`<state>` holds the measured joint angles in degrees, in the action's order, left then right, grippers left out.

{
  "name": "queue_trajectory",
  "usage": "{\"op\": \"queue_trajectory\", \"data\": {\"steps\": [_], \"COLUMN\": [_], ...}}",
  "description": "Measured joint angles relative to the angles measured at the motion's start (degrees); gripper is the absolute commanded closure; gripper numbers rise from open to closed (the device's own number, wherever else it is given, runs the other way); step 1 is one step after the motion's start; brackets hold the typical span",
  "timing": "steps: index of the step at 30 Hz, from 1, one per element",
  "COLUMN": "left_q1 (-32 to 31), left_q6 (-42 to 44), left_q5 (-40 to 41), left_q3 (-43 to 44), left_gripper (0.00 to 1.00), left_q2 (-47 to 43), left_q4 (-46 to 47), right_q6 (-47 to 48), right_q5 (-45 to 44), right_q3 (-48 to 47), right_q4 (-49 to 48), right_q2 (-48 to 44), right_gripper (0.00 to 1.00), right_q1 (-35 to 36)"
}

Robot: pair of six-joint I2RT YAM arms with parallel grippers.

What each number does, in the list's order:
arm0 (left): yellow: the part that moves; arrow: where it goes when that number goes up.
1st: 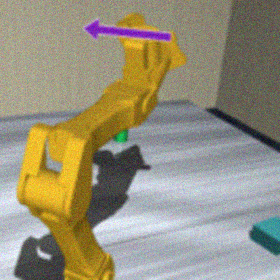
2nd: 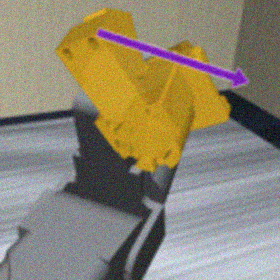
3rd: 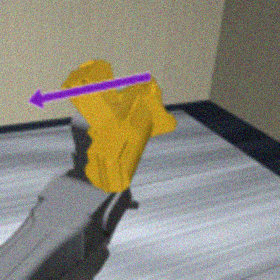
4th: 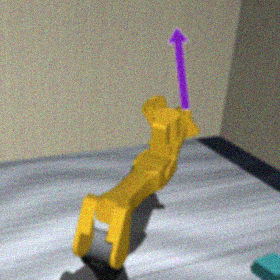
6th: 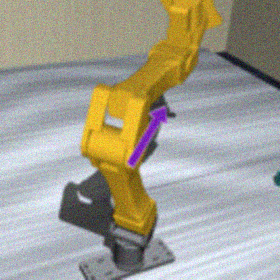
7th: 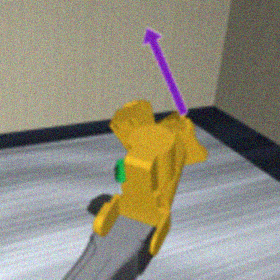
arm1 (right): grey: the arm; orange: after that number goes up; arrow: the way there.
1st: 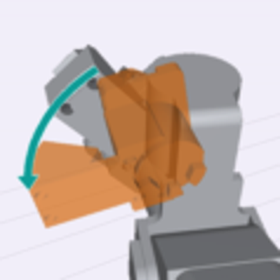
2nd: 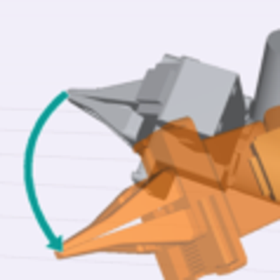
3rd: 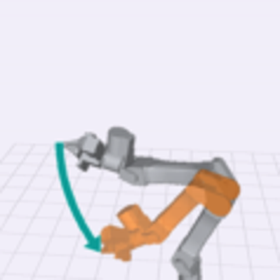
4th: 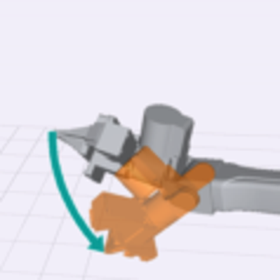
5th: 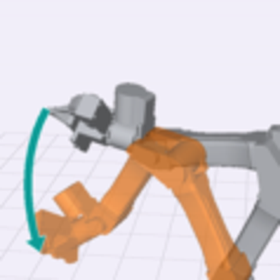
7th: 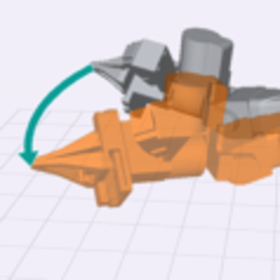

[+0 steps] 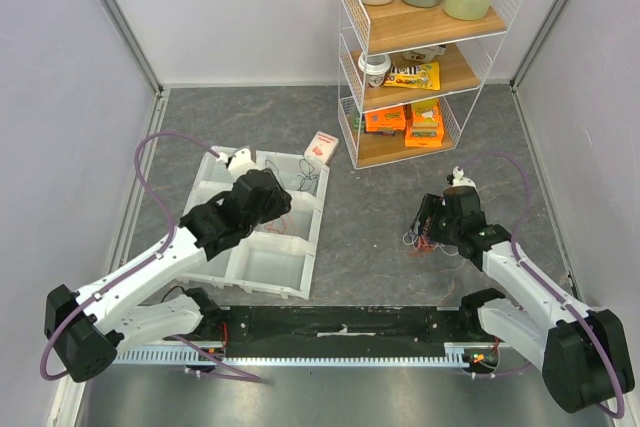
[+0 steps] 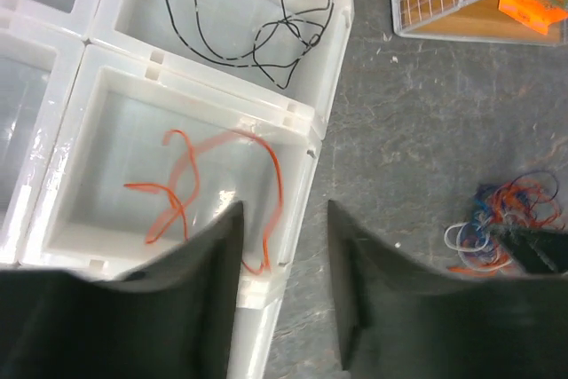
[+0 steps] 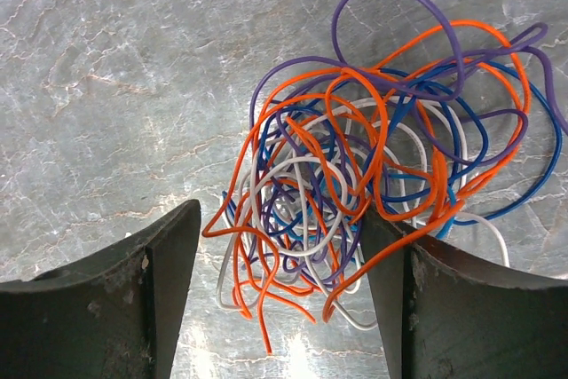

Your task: Untangle the cables

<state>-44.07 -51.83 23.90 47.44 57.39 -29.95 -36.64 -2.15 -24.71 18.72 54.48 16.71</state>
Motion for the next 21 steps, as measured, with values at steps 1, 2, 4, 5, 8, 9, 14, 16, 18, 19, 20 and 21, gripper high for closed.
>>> {"op": "queue_trajectory", "data": {"steps": [1,2,4,5,8,9,14,16,18,19,20,21], "left_q1": [0.0,0.0,0.0,0.1,0.1,0.2,0.3,-0.9,-4.6,-7.2,-10.2,-12.8], "left_q6": [-0.2,-0.5,-1.1,-1.4,-1.4,-0.8,5.9,7.7,9.7,10.6,11.6,12.5], "left_q5": [0.6,1.4,2.6,3.2,3.4,2.5,-12.7,-19.3,-24.0,-25.4,-26.7,-27.7], "left_q3": [0.0,-0.2,-0.7,-1.2,-2.9,-3.5,-5.9,-6.0,-5.5,-4.9,-3.9,-3.0], "left_gripper": [0.23,0.13,0.08,0.08,0.16,0.20,0.32,0.33,0.35,0.36,0.38,0.39], "left_q2": [0.2,0.2,-0.2,-0.8,-2.7,-3.5,-2.3,0.9,6.1,8.8,11.9,14.8], "left_q4": [0.1,0.1,0.1,0.0,0.1,0.6,11.5,17.0,22.6,24.2,25.6,26.6], "right_q6": [0.2,0.3,0.4,0.5,0.8,0.9,0.7,0.0,-0.8,-1.1,-1.3,-1.3], "right_q5": [0.3,0.8,2.3,3.1,5.6,6.5,10.6,12.9,14.4,14.8,14.9,15.0], "right_q3": [0.1,0.2,0.4,0.5,0.8,0.8,0.8,0.9,0.9,0.9,0.9,0.8], "right_q4": [-0.1,-0.2,-0.4,-0.6,-1.2,-1.2,-2.8,-4.0,-5.3,-5.5,-5.4,-5.2], "right_q2": [-0.2,-0.4,-0.9,-1.1,-1.3,-1.2,0.2,0.4,0.3,0.1,-0.3,-0.9], "right_gripper": [0.21,0.21,0.22,0.23,0.27,0.28,0.37,0.42,0.41,0.35,0.29,0.25], "right_q1": [0.0,0.0,0.0,0.0,0.4,0.9,7.7,10.3,11.7,12.0,12.1,12.1]}}
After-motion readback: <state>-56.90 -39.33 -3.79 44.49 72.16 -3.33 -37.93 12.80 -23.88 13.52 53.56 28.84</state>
